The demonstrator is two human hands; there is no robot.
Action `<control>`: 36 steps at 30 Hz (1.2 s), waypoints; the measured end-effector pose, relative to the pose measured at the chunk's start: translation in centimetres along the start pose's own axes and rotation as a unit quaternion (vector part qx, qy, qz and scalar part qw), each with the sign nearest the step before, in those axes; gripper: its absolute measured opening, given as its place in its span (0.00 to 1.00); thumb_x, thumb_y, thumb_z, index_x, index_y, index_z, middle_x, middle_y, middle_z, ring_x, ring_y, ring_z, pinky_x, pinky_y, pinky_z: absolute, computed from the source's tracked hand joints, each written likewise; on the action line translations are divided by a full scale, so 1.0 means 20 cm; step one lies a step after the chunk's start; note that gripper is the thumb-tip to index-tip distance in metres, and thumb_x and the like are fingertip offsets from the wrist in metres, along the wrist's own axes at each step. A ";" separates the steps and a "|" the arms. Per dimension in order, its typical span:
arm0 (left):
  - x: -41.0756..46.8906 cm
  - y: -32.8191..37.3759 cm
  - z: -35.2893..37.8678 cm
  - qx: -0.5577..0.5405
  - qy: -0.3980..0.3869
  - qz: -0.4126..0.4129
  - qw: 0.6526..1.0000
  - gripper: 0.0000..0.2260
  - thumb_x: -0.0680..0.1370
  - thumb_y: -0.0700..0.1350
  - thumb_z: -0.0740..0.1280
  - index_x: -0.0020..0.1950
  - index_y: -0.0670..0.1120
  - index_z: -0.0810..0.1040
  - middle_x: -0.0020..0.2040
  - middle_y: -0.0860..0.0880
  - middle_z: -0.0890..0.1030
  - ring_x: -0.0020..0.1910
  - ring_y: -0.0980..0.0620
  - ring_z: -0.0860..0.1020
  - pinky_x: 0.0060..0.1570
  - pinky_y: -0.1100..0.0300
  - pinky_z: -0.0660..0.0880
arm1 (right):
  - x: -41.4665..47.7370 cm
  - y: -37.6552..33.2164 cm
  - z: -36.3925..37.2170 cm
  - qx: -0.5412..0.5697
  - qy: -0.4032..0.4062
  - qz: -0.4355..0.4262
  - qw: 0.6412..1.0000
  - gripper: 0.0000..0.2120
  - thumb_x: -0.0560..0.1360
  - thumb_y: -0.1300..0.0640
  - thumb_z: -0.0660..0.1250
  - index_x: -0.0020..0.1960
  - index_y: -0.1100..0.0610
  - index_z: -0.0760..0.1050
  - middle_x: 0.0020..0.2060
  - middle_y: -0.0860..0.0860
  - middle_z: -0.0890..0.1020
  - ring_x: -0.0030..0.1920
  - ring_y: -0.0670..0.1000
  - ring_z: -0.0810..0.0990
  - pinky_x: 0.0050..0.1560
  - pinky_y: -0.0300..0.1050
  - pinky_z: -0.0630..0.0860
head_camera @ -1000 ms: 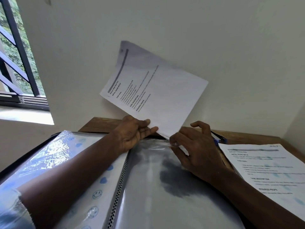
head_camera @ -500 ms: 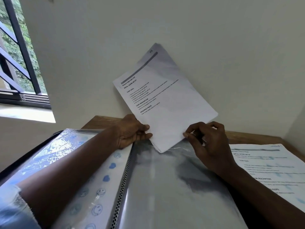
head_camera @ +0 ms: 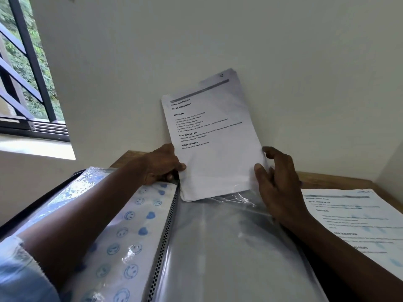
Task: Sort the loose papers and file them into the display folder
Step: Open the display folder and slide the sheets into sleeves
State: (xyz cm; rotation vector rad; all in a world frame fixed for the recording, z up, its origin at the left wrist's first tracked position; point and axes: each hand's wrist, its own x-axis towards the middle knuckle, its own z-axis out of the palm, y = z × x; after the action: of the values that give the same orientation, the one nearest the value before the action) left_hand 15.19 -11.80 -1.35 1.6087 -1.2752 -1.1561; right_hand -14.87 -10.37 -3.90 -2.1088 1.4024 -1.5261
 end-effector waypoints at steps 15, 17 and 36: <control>-0.34 0.33 0.39 0.362 0.206 0.500 0.759 0.30 0.75 0.42 0.69 0.76 0.53 0.66 0.75 0.53 0.68 0.50 0.46 0.80 0.48 0.51 0.77 | 0.04 0.07 0.00 0.139 -0.037 0.111 0.983 0.09 0.78 0.57 0.67 0.47 0.43 0.81 0.38 0.43 0.86 0.42 0.48 0.85 0.48 0.58 0.83; -0.33 0.47 0.49 0.408 0.084 0.499 0.759 0.30 0.76 0.39 0.67 0.77 0.55 0.66 0.76 0.57 0.68 0.50 0.51 0.80 0.49 0.52 0.76 | 0.03 0.07 0.00 0.158 -0.033 0.090 0.983 0.07 0.78 0.55 0.67 0.50 0.45 0.82 0.36 0.44 0.85 0.39 0.49 0.84 0.46 0.60 0.83; -0.06 0.71 0.63 0.510 -0.292 0.177 0.789 0.12 0.82 0.39 0.66 0.60 0.52 0.83 0.39 0.64 0.84 0.39 0.55 0.84 0.46 0.56 0.83 | 0.05 0.05 0.00 0.317 0.072 0.030 0.945 0.16 0.80 0.41 0.60 0.48 0.54 0.67 0.36 0.60 0.70 0.33 0.59 0.70 0.36 0.64 0.71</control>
State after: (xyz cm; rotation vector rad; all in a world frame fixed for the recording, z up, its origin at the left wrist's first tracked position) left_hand -1.01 -13.91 8.46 1.5689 -2.8254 -0.7284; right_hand -15.38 -11.59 -3.94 -1.5735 0.8299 -1.8211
